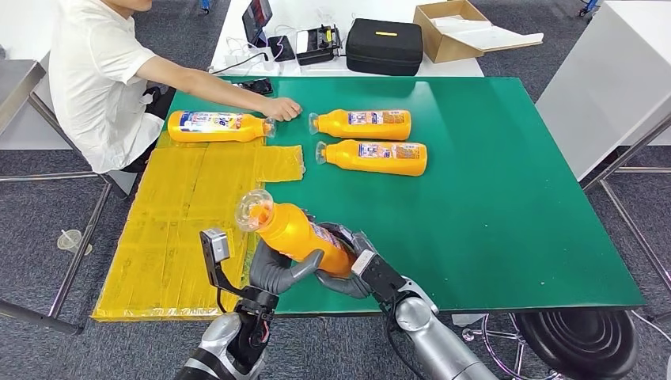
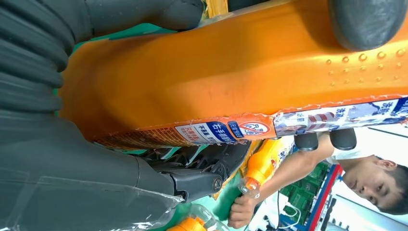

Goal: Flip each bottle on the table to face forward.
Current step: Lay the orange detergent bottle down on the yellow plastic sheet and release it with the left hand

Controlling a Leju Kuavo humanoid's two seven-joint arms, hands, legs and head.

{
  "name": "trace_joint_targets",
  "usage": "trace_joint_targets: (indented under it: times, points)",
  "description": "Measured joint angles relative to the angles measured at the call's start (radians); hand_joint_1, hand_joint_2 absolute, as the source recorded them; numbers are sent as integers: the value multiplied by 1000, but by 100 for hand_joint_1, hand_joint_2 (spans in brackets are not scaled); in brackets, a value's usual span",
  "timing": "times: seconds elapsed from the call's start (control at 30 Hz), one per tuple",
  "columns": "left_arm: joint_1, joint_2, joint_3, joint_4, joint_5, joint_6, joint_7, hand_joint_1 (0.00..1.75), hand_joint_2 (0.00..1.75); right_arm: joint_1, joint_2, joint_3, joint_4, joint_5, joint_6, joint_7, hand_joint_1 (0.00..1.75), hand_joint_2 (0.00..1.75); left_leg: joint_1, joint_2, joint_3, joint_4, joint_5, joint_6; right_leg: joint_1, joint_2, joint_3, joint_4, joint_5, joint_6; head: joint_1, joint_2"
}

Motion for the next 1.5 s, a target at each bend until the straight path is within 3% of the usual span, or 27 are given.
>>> trace_joint_targets:
  times: [0.13,0.43,0.5,0.57,0.63,0.7,0.77,0.87,0.93,1.07,1.17,1.33,1.5]
  points:
    - [0,0,0,-1,0,-1,0,171,175,0,0,0,0,0,0,0,175,175,0,0,0,0,0,0,0,0,0,0,0,0,0,0]
    - [-1,7,6,-1,51,-81,17,175,175,-6,1,3,6,-6,4,-12,175,175,0,0,0,0,0,0,0,0,0,0,0,0,0,0]
    - [-2,9,6,0,43,-86,10,175,175,-8,2,3,10,-6,4,-16,87,175,0,0,0,0,0,0,0,0,0,0,0,0,0,0]
    - [-2,9,6,-1,17,-77,-6,175,175,-9,3,3,14,-6,4,-17,0,87,0,0,0,0,0,0,0,0,0,0,0,0,0,0]
    - [6,9,6,-13,-46,-17,-50,175,175,-7,8,3,17,7,-10,-7,0,0,0,0,0,0,0,0,0,0,0,0,0,0,0,0]
    - [34,12,8,-58,-143,96,-101,175,175,7,24,2,21,52,-86,6,0,0,0,1,0,0,0,0,0,0,0,0,0,0,0,0]
    - [77,20,20,-130,-232,198,-124,175,175,34,48,0,19,126,-245,9,0,0,0,0,0,0,0,0,0,0,-1,0,0,0,0,0]
    - [143,35,51,-241,-290,263,-130,175,175,79,84,-20,-5,213,-541,-5,0,0,1,0,-2,0,0,0,1,0,-3,0,-1,-1,0,0]
    - [174,43,70,-303,-293,276,-130,175,175,101,97,-43,-30,226,-662,-17,0,0,1,0,-2,-1,-1,-1,1,0,-3,0,-1,-1,0,0]
    - [202,55,91,-377,-338,326,-150,175,175,132,115,-88,-73,210,-754,-56,0,0,0,0,-2,0,-1,-1,0,0,-3,0,-1,-1,0,0]
    - [207,76,98,-403,-533,455,-180,175,175,154,127,-138,-109,169,-804,-84,0,0,0,0,-2,0,0,0,0,0,-2,0,-1,-1,0,0]
    - [227,119,122,-409,-851,598,-168,175,175,188,144,-274,-181,11,-755,-78,0,0,0,0,-2,0,0,0,0,0,-2,0,-1,-1,0,0]
    - [222,142,149,-396,-1085,684,-106,175,175,195,165,-400,-237,2,-746,-84,0,0,0,0,-2,0,0,0,0,0,-3,0,-1,-1,0,0]
